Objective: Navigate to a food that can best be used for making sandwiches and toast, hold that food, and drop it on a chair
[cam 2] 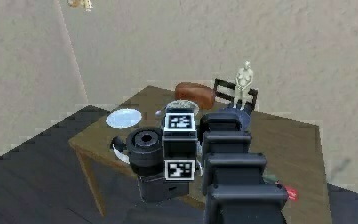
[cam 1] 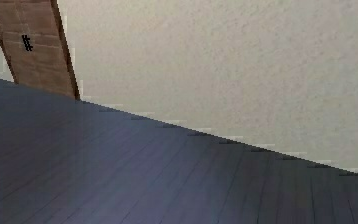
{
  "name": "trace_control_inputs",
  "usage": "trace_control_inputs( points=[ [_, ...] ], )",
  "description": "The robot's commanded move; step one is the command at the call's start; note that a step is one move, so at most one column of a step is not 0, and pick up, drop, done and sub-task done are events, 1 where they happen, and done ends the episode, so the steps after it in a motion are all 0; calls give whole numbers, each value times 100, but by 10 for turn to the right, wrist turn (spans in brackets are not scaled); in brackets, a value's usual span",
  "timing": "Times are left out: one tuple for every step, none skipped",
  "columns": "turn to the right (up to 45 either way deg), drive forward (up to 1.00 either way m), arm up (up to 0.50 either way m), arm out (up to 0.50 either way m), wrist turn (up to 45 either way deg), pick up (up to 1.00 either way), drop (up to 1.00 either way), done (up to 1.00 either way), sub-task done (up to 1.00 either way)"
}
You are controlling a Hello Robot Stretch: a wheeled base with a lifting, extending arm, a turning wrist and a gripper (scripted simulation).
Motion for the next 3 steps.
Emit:
trace_control_inputs(
  points=[
    [-30, 0, 0, 0, 0, 0, 0, 0, 0],
    [240, 0, 0, 0, 0, 0, 0, 0, 0],
    [0, 10, 0, 0, 0, 0, 0, 0, 0]
  ],
)
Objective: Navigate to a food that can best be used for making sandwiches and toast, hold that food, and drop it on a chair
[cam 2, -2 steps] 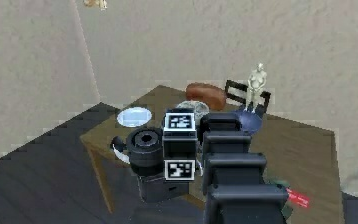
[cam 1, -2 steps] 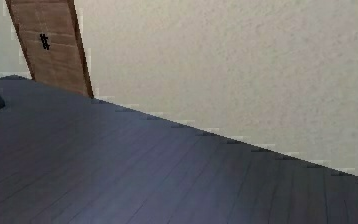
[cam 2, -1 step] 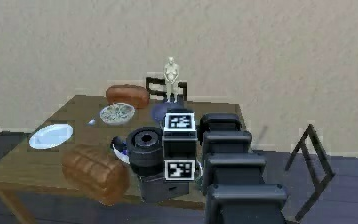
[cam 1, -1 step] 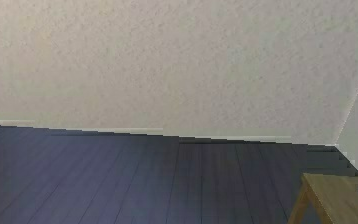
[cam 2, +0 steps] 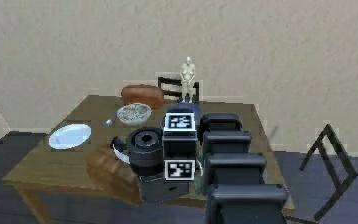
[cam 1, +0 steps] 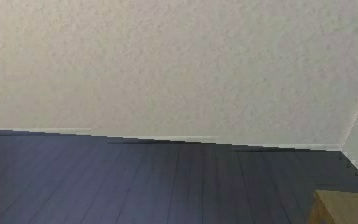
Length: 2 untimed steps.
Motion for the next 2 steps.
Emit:
trace_control_inputs(
  points=[
    [-150, 0, 0, 0, 0, 0, 0, 0, 0],
    [-30, 0, 0, 0, 0, 0, 0, 0, 0]
  ],
)
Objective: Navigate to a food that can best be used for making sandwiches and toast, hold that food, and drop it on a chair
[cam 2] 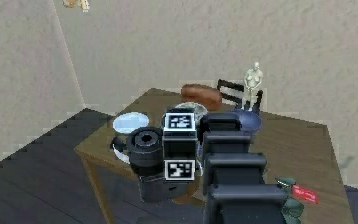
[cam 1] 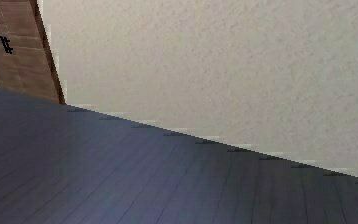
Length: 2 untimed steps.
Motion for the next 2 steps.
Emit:
trace_control_inputs(
  points=[
    [0, 0, 0, 6, 0, 0, 0, 0, 0],
    [0, 0, 0, 0, 270, 0, 0, 0, 0]
  ],
)
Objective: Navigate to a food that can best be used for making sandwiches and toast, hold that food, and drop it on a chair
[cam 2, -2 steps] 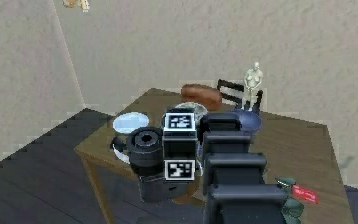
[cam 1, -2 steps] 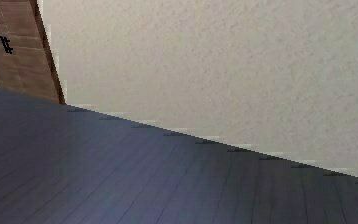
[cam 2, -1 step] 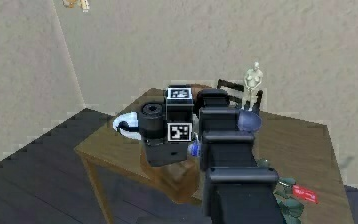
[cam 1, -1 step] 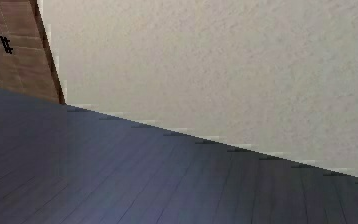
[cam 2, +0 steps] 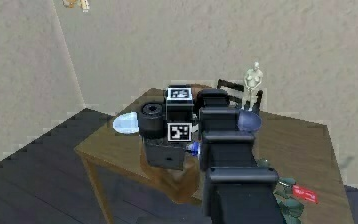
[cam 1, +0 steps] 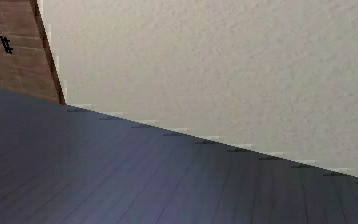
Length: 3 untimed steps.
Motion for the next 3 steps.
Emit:
trace_control_inputs(
  points=[
    [0, 0, -28, 0, 0, 0, 0, 0, 0],
    [0, 0, 0, 0, 0, 100, 0, 0, 0],
    [0, 0, 10, 0, 0, 0, 0, 0, 0]
  ],
)
